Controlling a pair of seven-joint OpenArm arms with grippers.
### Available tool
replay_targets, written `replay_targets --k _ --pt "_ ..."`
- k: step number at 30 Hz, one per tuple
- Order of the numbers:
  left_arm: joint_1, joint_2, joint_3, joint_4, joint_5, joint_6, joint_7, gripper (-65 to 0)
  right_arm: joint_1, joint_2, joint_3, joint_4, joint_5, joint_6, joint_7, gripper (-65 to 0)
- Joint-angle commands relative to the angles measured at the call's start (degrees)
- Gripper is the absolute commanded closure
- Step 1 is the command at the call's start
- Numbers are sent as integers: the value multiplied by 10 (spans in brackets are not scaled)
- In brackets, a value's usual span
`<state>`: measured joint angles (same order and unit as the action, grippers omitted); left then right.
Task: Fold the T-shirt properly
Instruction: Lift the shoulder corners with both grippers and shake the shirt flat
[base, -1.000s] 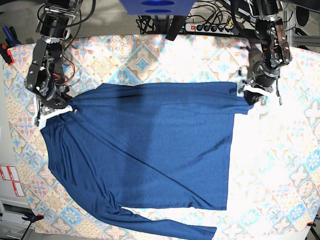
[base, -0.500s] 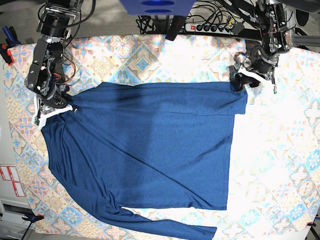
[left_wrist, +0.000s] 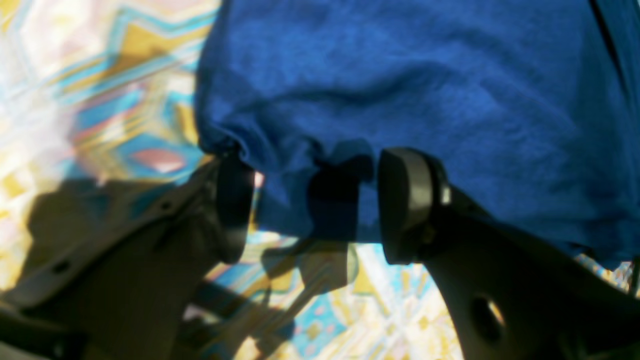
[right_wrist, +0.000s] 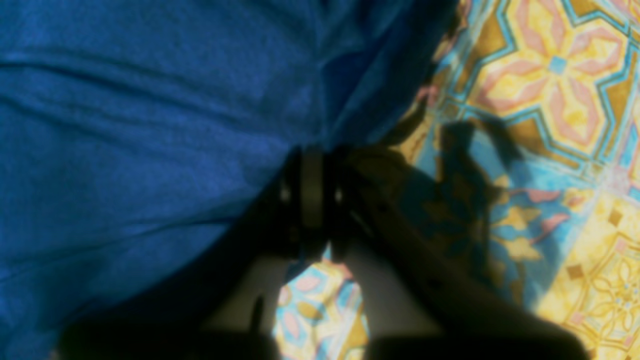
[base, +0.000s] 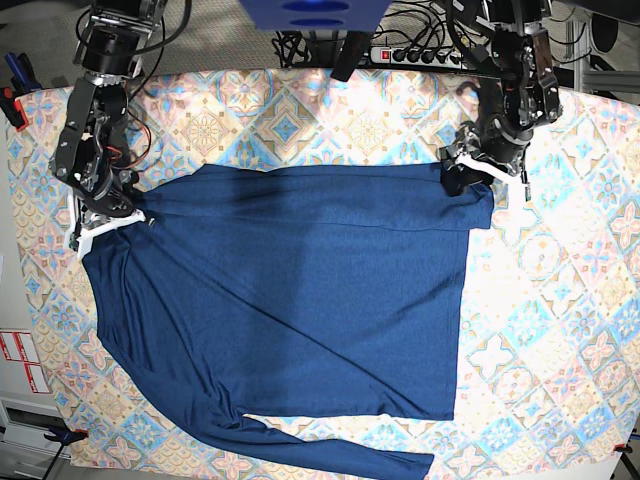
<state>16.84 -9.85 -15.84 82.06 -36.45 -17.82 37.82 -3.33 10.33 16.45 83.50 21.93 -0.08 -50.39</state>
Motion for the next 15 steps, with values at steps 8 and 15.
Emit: replay_targets --k 8,15 --pt "-11 25 3 4 3 -2 7 -262 5 6 2 12 4 3 9 0" --pt "-6 22 3 10 -3 -3 8 0 5 6 2 12 4 3 9 0"
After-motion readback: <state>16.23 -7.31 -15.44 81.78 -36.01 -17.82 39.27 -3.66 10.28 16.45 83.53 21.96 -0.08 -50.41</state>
